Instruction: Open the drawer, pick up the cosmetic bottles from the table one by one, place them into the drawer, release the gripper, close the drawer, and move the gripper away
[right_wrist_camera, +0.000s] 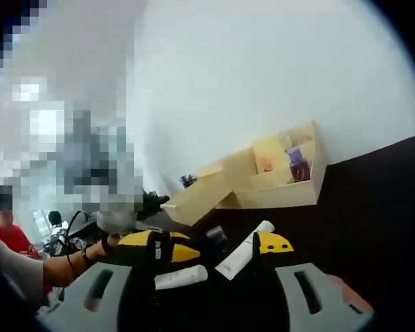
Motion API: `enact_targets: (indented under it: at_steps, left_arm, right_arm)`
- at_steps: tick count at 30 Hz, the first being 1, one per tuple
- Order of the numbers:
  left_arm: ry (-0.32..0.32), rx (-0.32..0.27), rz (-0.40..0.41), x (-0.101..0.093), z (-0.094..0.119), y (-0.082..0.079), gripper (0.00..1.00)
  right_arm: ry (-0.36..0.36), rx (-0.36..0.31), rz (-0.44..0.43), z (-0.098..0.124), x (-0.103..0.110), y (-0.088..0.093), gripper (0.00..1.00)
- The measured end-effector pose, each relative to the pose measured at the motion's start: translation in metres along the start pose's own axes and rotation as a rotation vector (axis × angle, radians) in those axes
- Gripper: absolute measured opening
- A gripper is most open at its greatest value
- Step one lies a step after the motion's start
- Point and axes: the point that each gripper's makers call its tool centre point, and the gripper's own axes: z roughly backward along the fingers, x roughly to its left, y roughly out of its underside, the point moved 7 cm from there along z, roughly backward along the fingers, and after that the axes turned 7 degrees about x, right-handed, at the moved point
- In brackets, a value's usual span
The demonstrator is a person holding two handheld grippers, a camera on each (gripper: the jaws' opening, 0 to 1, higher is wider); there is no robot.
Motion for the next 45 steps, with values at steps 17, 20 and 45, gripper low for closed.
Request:
enact_targets:
  at_steps: [17,20,45]
  left_arm:
    - [0.026,-0.472,-0.18,-0.087,0.07,-0.034,0.18]
    - [-0.029,-0.518,-0.233,-0.096,0.069,-0.034,0.18]
    - [-0.075,-0.515,-0.335,-0.126,0.036,-0.027,0.22]
  right_arm:
    - [-0.314,-0.224,-0.413,0.015,0.012,-0.022,0.48]
    - [-0.305,-0.213,-0.39,0.011,0.018,-0.022,0.48]
    - [-0.07,-0.186,0.042,0.01,0.009,-0.04,0.17]
